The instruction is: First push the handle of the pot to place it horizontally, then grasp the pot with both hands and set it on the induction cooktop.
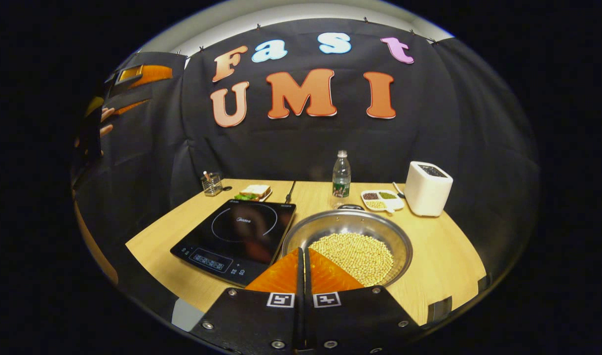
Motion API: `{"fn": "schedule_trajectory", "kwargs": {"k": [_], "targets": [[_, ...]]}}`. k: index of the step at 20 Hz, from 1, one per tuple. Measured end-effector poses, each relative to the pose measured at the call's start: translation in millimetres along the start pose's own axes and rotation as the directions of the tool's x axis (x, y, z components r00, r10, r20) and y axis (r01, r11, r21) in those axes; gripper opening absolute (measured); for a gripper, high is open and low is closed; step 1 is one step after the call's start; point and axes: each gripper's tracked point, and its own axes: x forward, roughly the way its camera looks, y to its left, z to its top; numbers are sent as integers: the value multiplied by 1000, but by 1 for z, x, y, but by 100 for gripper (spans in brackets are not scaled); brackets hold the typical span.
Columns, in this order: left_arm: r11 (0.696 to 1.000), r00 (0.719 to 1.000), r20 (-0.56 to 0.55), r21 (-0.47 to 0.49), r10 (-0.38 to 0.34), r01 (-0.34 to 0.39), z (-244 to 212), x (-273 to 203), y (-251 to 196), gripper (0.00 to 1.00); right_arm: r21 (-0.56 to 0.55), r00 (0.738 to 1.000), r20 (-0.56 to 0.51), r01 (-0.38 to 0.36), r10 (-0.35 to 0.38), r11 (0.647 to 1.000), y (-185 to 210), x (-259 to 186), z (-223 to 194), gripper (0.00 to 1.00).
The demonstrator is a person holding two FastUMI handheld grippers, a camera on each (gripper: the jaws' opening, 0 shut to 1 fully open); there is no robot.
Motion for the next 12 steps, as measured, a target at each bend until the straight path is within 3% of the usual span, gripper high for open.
{"fn": "schedule_trajectory", "kwargs": {"k": [6, 12], "targets": [[1000, 1000, -27, -11, 7, -8, -12, 5, 3, 99, 25, 988, -156, -18, 21, 1000, 3, 21, -64, 0], [1000, 999, -38, -10, 5, -6, -18, 5, 2, 98, 59, 970, -238, -35, 48, 998, 0, 31, -95, 0]]}}
